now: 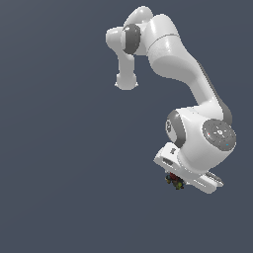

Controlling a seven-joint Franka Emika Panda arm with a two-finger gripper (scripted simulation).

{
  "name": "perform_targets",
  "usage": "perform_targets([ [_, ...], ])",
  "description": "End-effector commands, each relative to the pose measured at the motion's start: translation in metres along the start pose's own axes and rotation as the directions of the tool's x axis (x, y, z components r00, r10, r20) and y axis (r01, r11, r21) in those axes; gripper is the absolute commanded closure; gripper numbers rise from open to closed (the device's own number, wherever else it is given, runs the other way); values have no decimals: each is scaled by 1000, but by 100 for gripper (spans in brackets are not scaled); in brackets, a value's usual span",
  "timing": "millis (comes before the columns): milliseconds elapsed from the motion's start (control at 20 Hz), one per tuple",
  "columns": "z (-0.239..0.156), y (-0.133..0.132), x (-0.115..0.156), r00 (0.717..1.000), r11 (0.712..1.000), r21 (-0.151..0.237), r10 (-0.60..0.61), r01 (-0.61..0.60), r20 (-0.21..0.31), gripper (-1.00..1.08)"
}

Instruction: Pick up the object and move it to a goal position.

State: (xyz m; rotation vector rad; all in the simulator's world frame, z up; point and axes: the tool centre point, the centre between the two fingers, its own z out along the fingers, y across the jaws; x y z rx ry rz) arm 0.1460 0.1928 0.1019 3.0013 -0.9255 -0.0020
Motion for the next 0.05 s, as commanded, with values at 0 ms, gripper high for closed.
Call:
perform_targets([
  [0,-1,-1,1,1000,1000,1,1,-1,-1,108],
])
